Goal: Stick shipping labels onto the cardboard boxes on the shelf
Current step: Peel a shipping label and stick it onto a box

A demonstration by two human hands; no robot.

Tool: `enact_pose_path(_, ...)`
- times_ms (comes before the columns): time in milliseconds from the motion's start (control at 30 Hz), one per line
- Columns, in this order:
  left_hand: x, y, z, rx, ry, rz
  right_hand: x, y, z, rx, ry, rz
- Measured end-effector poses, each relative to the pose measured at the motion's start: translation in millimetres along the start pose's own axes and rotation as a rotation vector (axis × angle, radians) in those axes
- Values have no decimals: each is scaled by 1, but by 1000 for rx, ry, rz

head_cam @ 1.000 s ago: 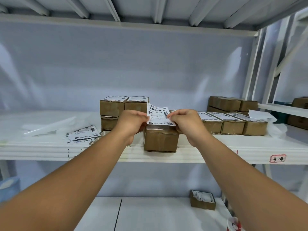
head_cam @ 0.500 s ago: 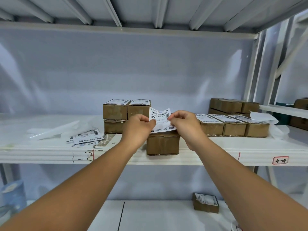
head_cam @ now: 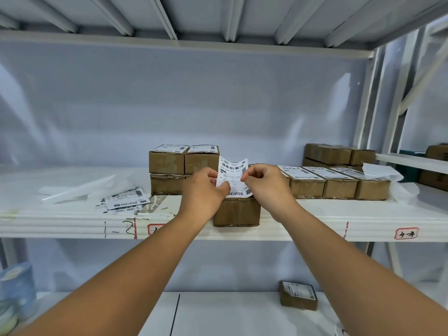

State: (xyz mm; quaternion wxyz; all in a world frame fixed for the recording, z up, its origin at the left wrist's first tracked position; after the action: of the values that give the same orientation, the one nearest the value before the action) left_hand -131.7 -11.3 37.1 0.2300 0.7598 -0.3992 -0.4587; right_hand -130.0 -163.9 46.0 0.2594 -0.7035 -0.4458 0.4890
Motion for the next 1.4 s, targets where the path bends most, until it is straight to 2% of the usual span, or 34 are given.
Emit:
enact_pose_path(367, 1, 2, -2, -10, -33, -72, 1, -2, 0, -9, -5, 157)
enact_pose_path(667, 3, 7, -5, 51, -105, -70, 1, -2, 1, 43, -65, 208)
enact_pose_path(833, 7, 0, -10, -24, -150, -143, 0, -1, -3, 86, -64, 283)
enact_pose_path(1133, 6, 1, -8, -44, -133, -259, 4, 33, 4, 138, -125, -232)
enact_pose_path(1267, 4, -2, -8, -80, -180, -349, 6, 38, 6, 127, -145, -325)
enact_pose_path(1400, 13, 1, -12, 36, -257, -371, 5, 44, 3, 115, -113, -397)
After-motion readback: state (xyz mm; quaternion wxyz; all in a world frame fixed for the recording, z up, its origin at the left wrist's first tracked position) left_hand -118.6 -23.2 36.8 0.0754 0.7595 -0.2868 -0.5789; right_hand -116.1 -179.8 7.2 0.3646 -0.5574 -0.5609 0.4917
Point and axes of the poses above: each hand's wrist, its own z-axis away from the middle knuckle, its own x-axis out of the palm, y = z × x, the point moved 7 cm from there along -z, towards the middle knuckle, and after that the axes turned 13 degrees about -y, right-handed, at the moved point
